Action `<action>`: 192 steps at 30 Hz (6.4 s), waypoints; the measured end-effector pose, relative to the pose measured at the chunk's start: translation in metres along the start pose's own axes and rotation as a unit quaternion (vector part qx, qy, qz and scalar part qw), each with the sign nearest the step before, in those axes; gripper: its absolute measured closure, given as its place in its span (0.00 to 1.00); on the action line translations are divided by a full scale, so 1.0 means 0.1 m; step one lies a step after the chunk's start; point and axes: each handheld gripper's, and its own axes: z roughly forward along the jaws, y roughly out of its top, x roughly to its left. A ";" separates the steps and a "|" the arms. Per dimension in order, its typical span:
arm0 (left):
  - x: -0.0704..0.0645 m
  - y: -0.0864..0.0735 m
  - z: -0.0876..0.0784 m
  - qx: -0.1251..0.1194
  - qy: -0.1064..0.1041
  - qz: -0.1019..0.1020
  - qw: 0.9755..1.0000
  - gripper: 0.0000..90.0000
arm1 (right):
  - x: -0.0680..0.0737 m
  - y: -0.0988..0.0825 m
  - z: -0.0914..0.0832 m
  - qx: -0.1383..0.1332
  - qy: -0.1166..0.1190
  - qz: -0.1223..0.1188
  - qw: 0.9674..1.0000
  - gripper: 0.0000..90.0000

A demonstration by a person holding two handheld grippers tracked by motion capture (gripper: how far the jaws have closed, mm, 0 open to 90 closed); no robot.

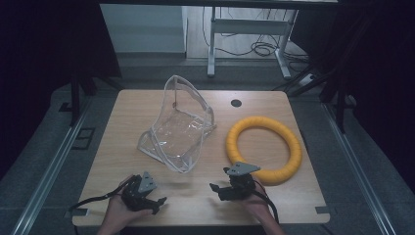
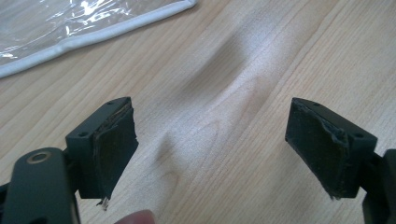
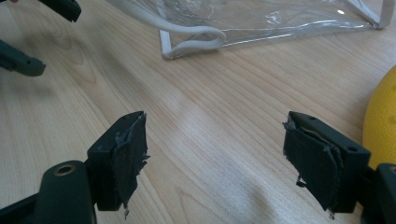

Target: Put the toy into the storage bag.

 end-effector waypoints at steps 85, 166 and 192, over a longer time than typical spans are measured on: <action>-0.03 0.01 0.03 0.005 -0.005 0.003 1.000 0.18 | -1.05 0.39 -0.25 0.263 -0.019 -0.052 0.963 0.31; -0.03 0.02 0.05 0.004 -0.008 0.001 1.000 0.18 | -1.14 0.73 -0.53 0.291 0.035 -0.082 0.953 0.57; -0.03 0.02 0.04 0.004 -0.006 0.002 1.000 0.18 | -1.12 1.08 -0.84 0.163 0.065 -0.048 0.983 0.57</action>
